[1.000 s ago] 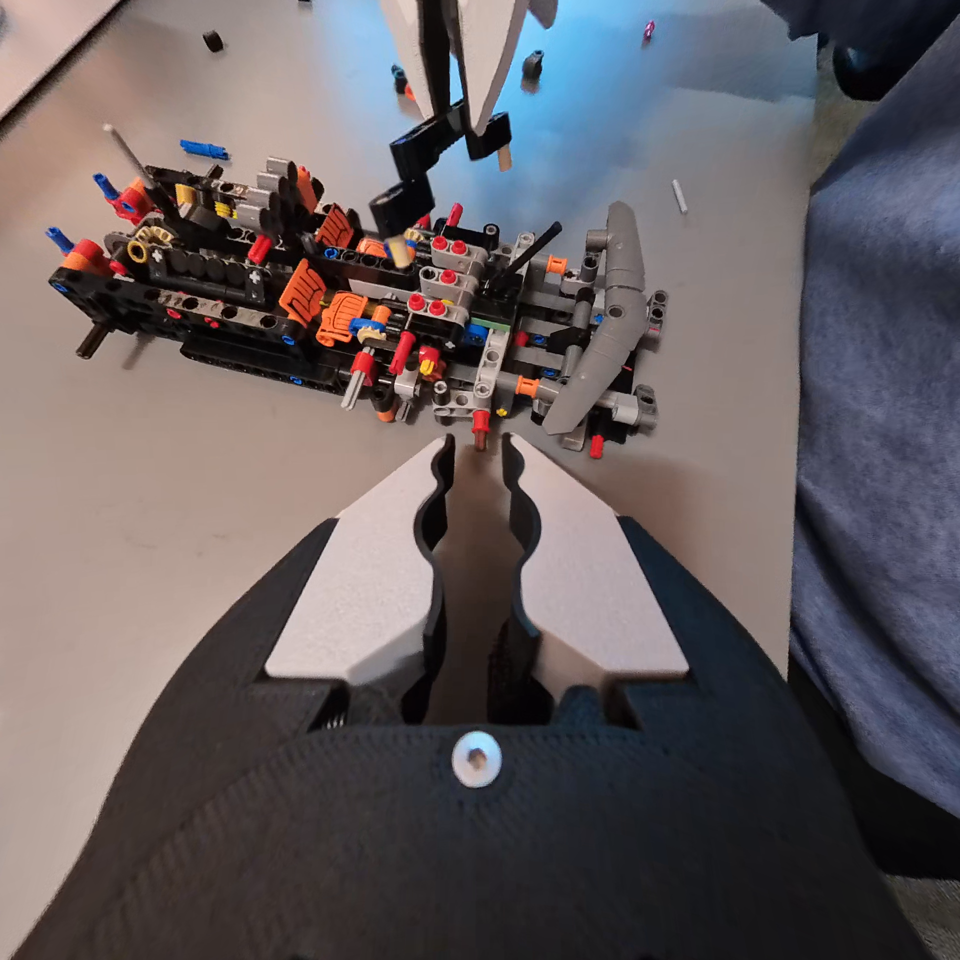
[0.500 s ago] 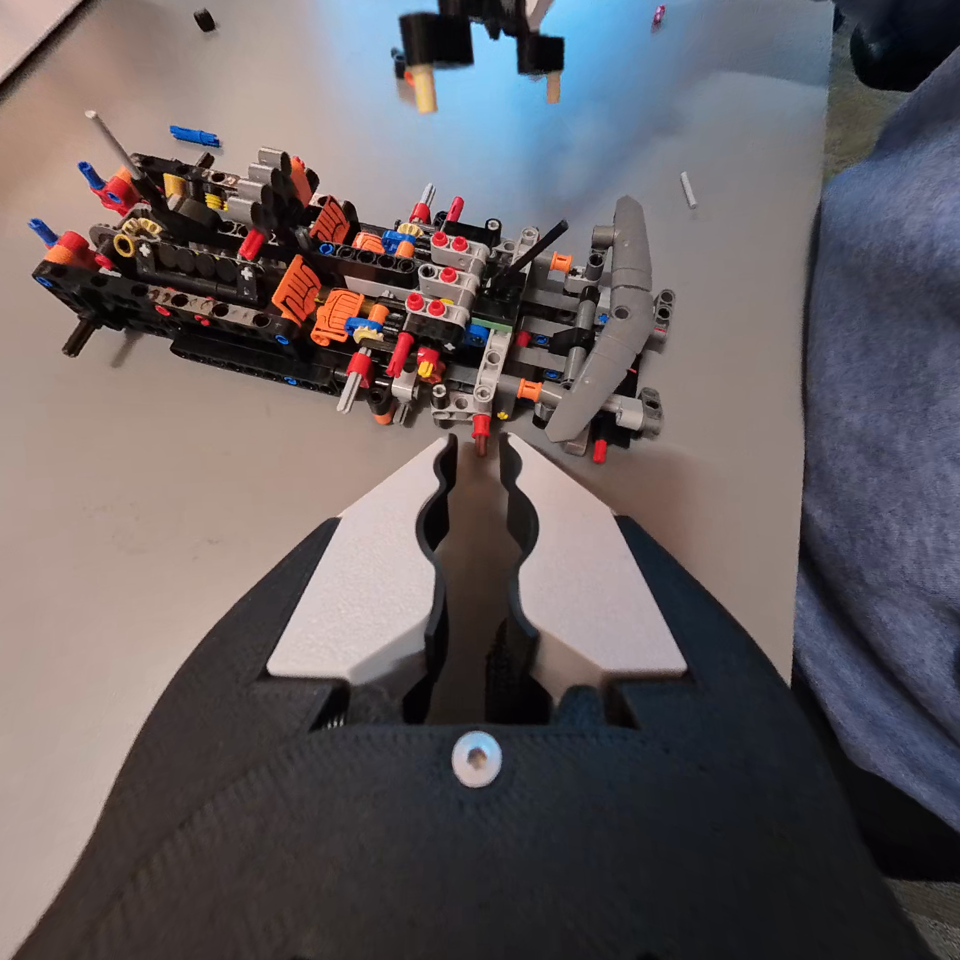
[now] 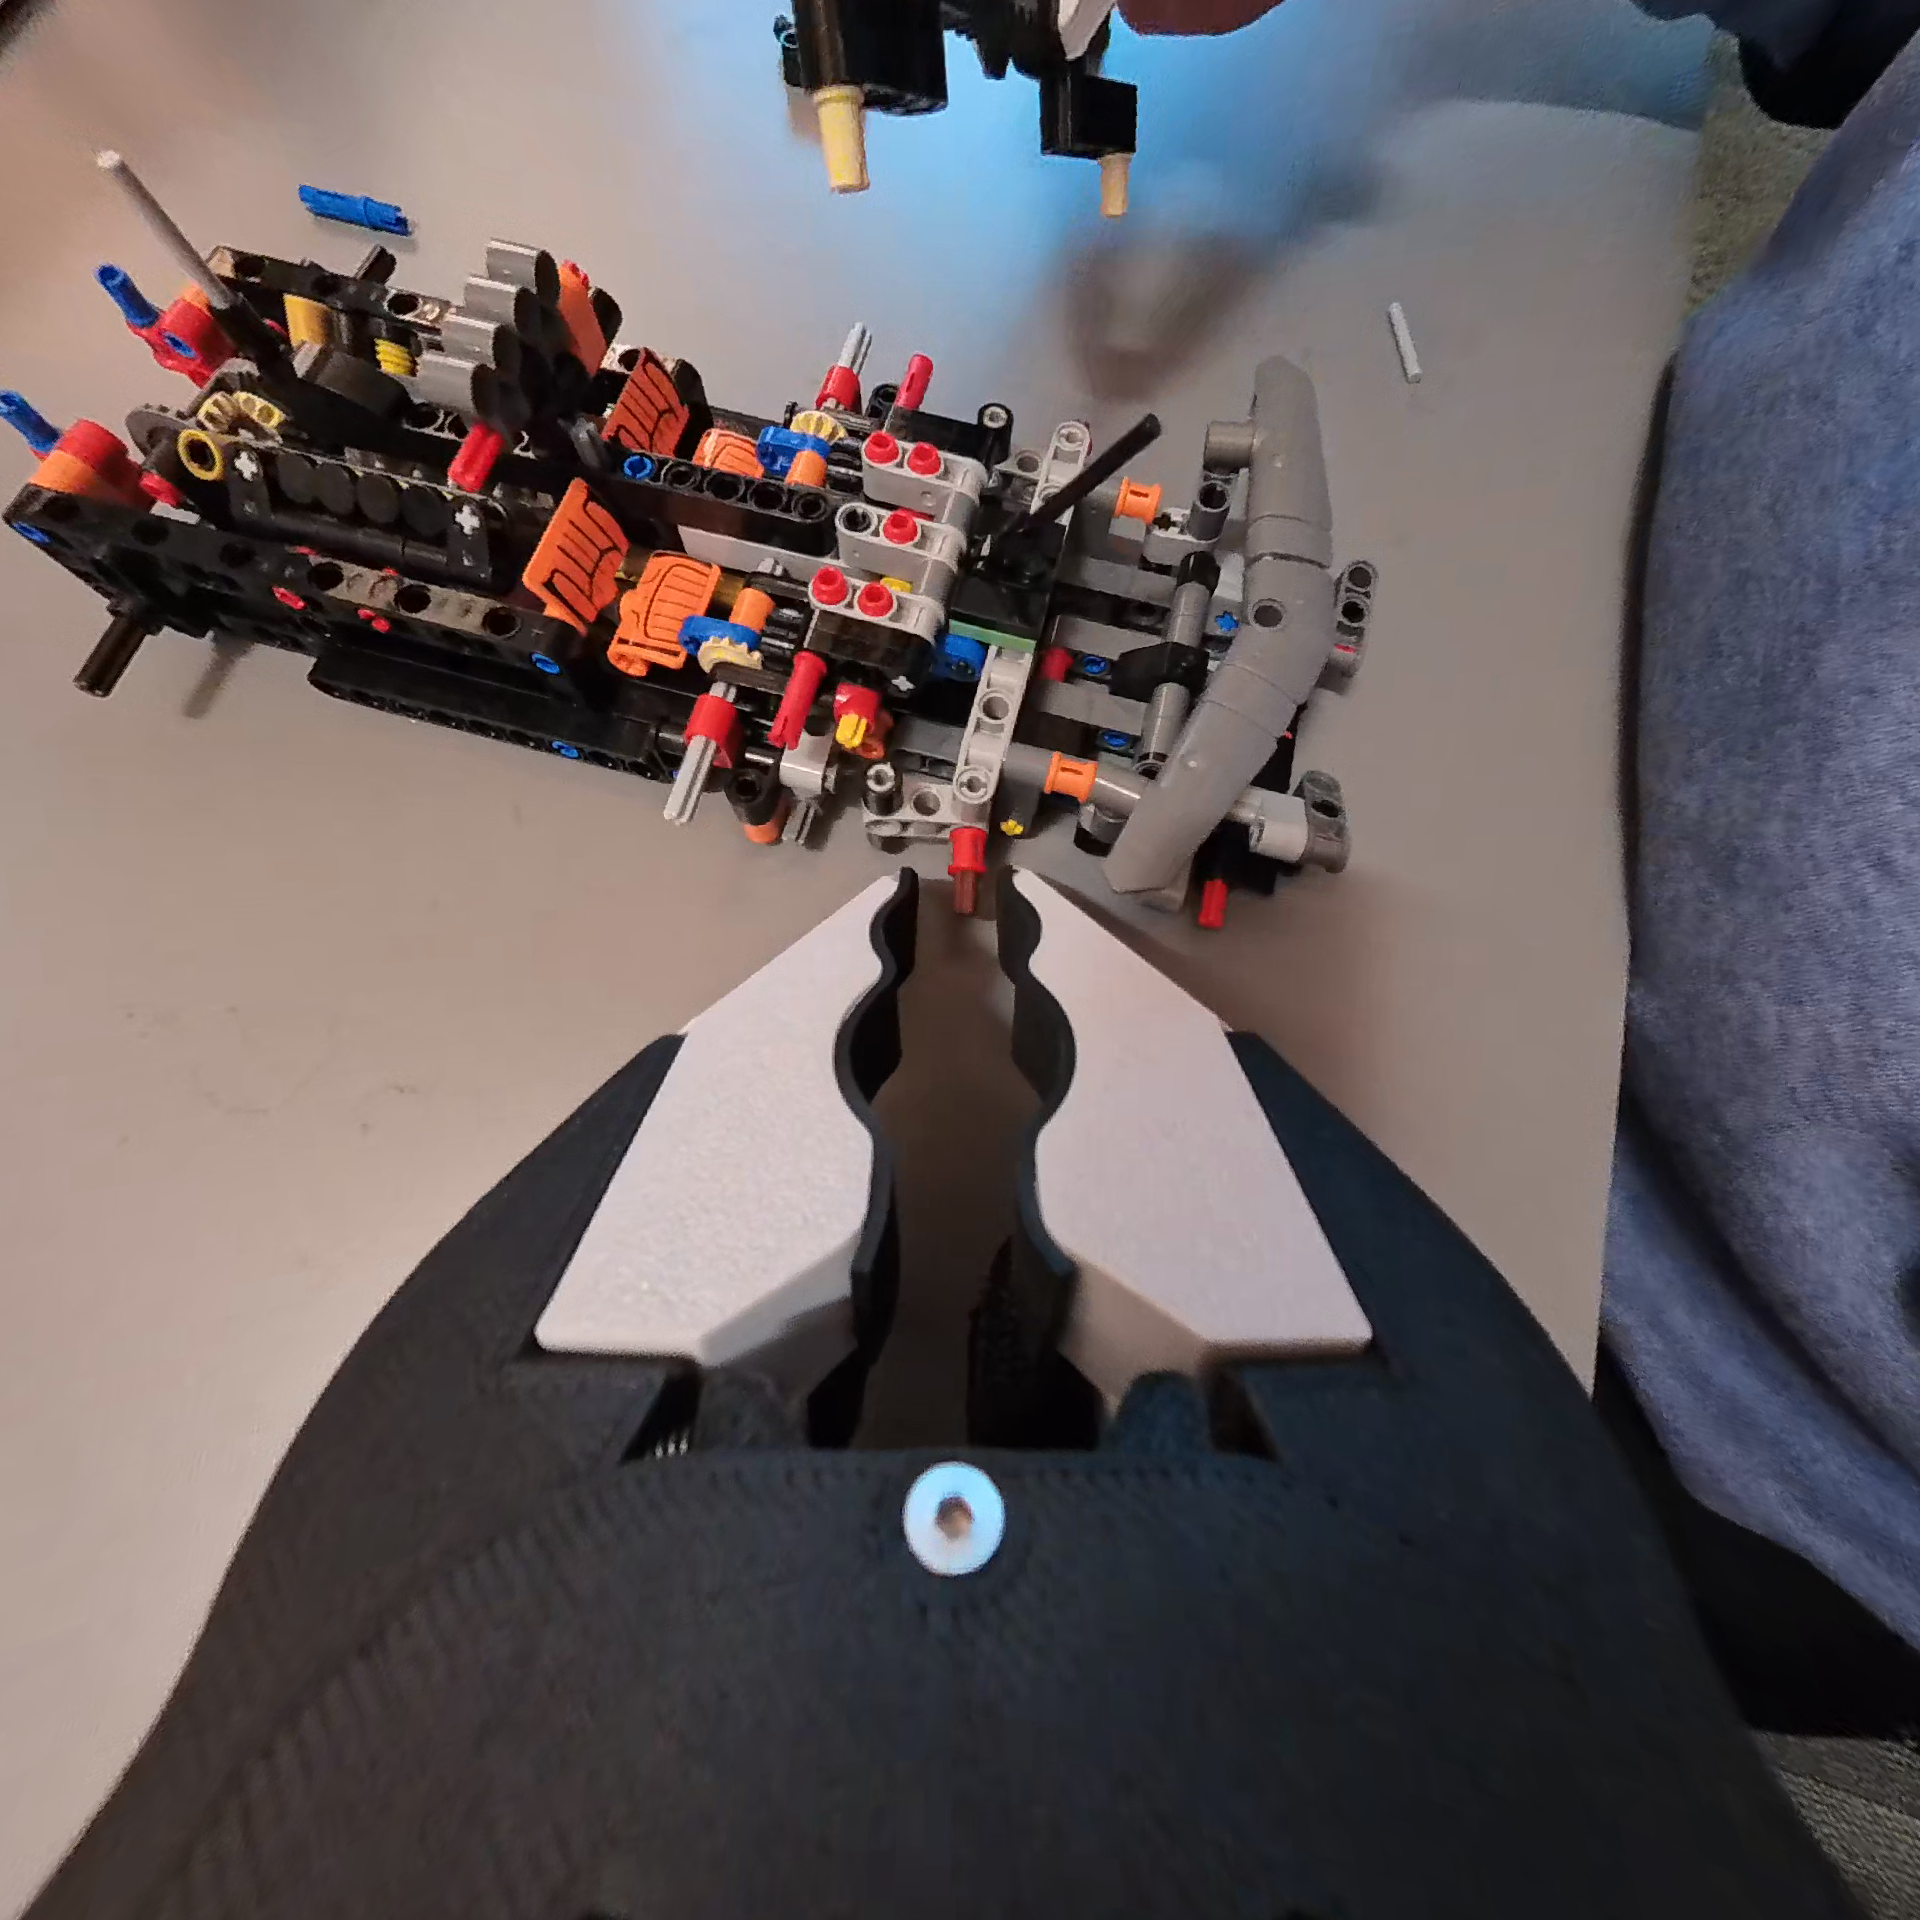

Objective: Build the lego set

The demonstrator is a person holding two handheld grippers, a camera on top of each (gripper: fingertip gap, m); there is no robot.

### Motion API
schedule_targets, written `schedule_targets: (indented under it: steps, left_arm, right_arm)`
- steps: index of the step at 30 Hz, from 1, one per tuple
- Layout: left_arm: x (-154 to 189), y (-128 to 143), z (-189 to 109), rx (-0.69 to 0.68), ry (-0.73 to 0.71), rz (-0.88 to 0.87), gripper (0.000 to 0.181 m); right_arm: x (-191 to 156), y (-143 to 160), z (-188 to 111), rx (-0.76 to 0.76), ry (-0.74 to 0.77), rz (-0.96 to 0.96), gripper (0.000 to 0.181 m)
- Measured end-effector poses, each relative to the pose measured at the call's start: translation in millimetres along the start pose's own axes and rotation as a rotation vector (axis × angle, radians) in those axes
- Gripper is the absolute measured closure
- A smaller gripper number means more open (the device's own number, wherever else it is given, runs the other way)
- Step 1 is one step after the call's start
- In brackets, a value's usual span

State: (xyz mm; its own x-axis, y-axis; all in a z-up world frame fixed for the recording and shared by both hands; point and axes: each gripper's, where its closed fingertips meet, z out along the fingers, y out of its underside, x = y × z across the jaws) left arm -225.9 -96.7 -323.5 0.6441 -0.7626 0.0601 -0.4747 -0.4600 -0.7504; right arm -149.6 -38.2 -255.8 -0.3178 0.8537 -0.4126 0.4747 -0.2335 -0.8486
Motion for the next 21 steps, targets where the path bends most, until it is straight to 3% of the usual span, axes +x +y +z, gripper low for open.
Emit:
schedule_targets:
  steps: [21]
  left_arm:
    - [-0.6,-1.9,0.4,0.008,0.025,-0.027,0.168]
  right_arm:
    - [8.2,1.8,-3.5,0.015,0.008,0.029,0.177]
